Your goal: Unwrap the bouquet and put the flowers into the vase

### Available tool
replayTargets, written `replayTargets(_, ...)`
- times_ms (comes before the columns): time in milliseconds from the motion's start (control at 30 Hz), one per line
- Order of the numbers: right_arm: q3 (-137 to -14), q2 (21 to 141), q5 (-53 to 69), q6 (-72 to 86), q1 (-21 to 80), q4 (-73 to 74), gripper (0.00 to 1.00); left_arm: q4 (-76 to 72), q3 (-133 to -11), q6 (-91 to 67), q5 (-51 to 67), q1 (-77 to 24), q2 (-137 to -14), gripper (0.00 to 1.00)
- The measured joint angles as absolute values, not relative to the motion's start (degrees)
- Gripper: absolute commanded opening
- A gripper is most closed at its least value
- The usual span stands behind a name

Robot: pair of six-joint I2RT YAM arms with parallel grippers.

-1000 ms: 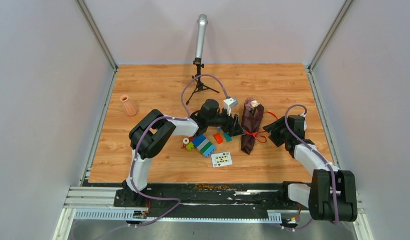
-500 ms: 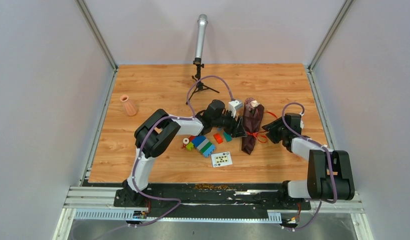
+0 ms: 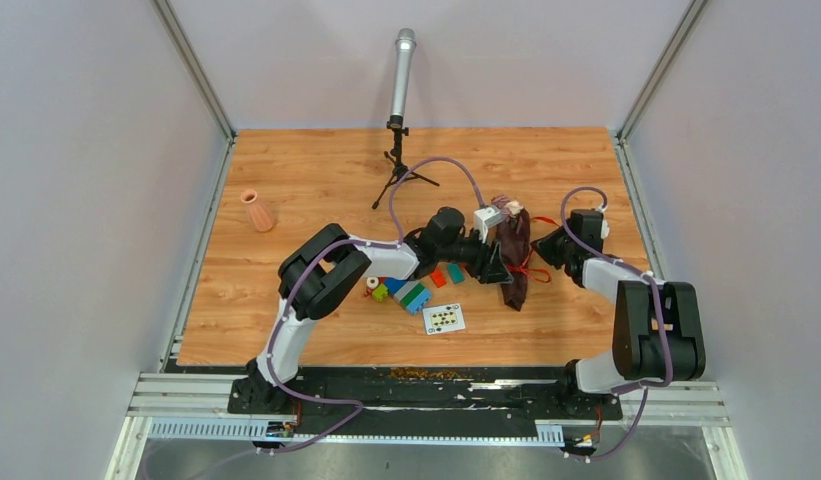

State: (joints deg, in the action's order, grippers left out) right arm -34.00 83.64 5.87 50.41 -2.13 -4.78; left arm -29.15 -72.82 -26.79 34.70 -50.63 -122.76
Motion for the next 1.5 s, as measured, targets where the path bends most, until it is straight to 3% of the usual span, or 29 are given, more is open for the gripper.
replayTargets(267, -36.95, 83.85, 5.43, 45.12, -3.03, -3.90, 0.00, -24.51, -72.82, -22.94, 34.92, -50.48, -121.12, 0.88)
replayTargets(467, -40.56, 86.83, 5.78, 41.25, -4.05, -2.31, 0.00, -15.84, -72.36, -13.93, 31.14, -49.15, -115.70, 0.90)
replayTargets(867, -42.44, 89.49, 7.90, 38.87, -4.23, -1.85, 0.00, -15.64, -64.60, -5.93, 24.77, -48.51, -114.32, 0.74)
replayTargets(1100, -42.44, 89.49, 8.01, 38.85, -4.23, -1.85, 0.00, -20.18, -65.23, -5.89, 22.63, -49.06, -114.37, 0.71)
replayTargets(1500, -42.44, 89.49, 8.03, 38.83, -4.23, -1.85, 0.00, -21.17, -69.84, -5.26, 22.35, -50.37, -117.80, 0.55)
